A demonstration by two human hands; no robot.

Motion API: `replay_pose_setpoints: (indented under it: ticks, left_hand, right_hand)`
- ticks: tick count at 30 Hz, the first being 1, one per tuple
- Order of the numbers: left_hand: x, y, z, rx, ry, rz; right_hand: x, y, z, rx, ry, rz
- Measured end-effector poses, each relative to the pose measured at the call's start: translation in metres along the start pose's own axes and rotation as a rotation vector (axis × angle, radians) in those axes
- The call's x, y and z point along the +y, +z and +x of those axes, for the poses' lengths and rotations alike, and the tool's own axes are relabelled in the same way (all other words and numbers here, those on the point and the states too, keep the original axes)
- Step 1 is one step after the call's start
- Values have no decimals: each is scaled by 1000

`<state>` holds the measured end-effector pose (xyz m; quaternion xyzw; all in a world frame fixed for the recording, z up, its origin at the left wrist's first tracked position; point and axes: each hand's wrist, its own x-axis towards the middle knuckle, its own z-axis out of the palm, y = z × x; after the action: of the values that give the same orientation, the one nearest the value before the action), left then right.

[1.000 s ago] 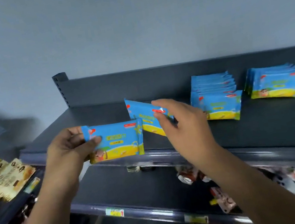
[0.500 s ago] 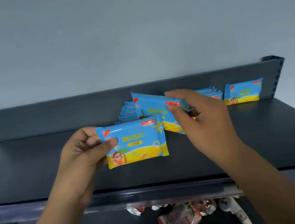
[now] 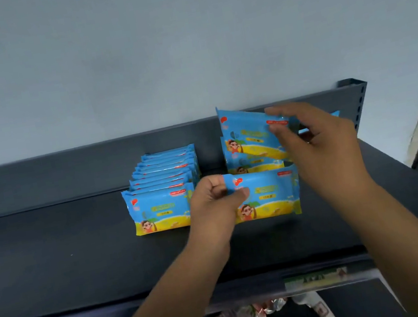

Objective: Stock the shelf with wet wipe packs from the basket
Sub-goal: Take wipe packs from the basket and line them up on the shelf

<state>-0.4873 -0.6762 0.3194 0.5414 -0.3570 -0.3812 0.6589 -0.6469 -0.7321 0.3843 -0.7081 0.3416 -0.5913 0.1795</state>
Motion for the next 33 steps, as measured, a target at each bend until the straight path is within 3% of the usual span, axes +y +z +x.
replay_pose_setpoints:
  ticks: [8,14,23,33]
  left_hand:
    - [-27,35,65,151,50,178]
    - [-39,37,84,191,74,182]
    - [-35,45,100,254,114,157]
    - [-34,42,96,275,-45,83]
  right_hand:
    - [21,-1,7,-9,15,-117]
    - [39,-7,11,-29,124,-159]
    - [71,-6,21,-262,272,-189]
    - [84,21,29,-445,261,-516]
